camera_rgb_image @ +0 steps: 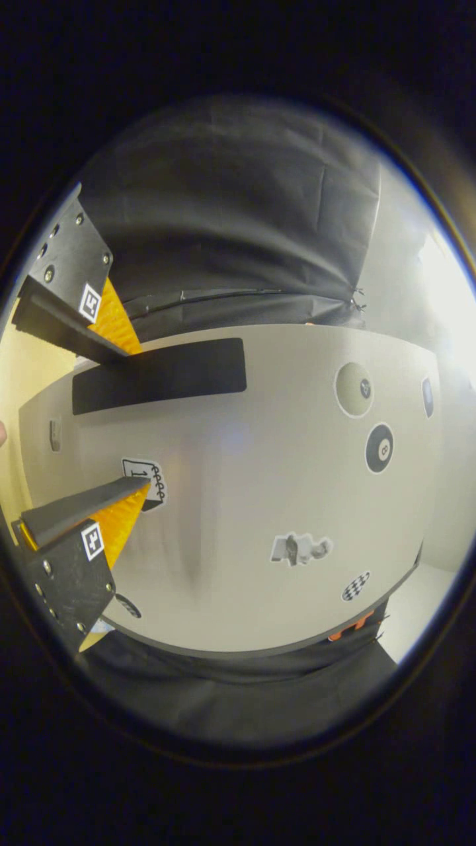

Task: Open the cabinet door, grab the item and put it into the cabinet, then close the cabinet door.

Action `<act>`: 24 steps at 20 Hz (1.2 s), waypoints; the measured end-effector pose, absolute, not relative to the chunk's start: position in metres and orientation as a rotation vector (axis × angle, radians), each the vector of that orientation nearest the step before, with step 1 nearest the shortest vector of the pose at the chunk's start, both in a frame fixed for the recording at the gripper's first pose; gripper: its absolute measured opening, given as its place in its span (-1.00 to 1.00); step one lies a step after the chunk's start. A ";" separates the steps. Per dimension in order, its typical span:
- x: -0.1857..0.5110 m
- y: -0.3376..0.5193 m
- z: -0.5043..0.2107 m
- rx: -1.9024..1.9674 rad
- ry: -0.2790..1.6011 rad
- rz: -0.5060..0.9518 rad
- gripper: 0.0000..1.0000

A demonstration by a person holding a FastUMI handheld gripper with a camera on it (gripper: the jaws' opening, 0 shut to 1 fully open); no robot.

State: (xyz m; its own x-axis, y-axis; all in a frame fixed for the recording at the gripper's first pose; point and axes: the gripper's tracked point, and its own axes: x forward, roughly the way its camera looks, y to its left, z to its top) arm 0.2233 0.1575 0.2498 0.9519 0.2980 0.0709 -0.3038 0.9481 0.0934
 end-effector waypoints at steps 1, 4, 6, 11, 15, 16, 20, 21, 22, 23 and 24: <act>0.228 0.160 0.249 0.100 -0.060 0.289 0.88; 0.239 0.166 0.250 0.094 -0.078 0.224 0.89; 0.243 0.168 0.250 0.090 -0.092 0.183 0.89; 0.249 0.175 0.248 0.082 -0.106 0.125 0.89; 0.256 0.178 0.247 0.073 -0.108 0.096 0.89; 0.257 0.178 0.247 0.073 -0.107 0.091 0.90; 0.264 0.176 0.247 0.073 -0.106 0.081 0.89; 0.265 0.177 0.247 0.076 -0.103 0.080 0.90; 0.263 0.177 0.247 0.085 -0.093 0.088 0.90; 0.260 0.176 0.247 0.095 -0.085 0.091 0.90; 0.254 0.173 0.250 0.097 -0.094 0.094 0.90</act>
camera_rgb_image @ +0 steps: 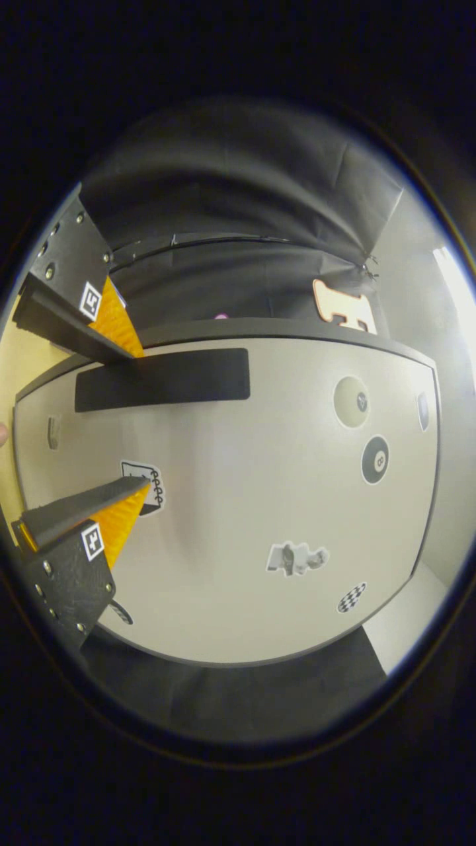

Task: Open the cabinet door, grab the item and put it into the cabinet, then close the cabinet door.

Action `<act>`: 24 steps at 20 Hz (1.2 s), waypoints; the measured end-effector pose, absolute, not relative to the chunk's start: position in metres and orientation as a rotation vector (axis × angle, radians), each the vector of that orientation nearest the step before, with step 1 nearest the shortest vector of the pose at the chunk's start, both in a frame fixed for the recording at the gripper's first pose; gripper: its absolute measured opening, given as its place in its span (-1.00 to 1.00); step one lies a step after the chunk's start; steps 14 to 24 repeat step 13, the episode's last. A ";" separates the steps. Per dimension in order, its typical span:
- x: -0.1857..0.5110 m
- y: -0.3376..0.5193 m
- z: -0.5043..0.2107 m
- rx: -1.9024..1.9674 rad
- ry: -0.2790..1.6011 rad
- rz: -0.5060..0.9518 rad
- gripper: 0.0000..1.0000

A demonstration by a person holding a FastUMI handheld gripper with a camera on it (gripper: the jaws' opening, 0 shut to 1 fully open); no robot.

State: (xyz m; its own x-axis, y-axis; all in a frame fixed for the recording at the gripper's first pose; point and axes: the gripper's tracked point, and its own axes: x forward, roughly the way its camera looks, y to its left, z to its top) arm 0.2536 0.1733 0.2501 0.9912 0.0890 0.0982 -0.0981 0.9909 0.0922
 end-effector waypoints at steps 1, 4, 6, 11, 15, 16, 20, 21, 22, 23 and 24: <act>0.244 0.171 0.255 0.093 -0.109 0.101 0.90; 0.205 0.157 0.260 0.084 -0.115 0.097 0.90; 0.175 0.137 0.265 0.087 -0.121 0.078 0.90; 0.099 0.070 0.268 0.042 -0.104 -0.008 0.90; 0.072 0.052 0.267 0.043 -0.090 -0.026 0.90; 0.072 0.052 0.267 0.043 -0.090 -0.026 0.90; 0.072 0.052 0.267 0.043 -0.090 -0.026 0.90; 0.072 0.052 0.267 0.043 -0.090 -0.026 0.90; 0.072 0.052 0.267 0.043 -0.090 -0.026 0.90; 0.072 0.052 0.267 0.043 -0.090 -0.026 0.90; 0.072 0.052 0.267 0.043 -0.090 -0.026 0.90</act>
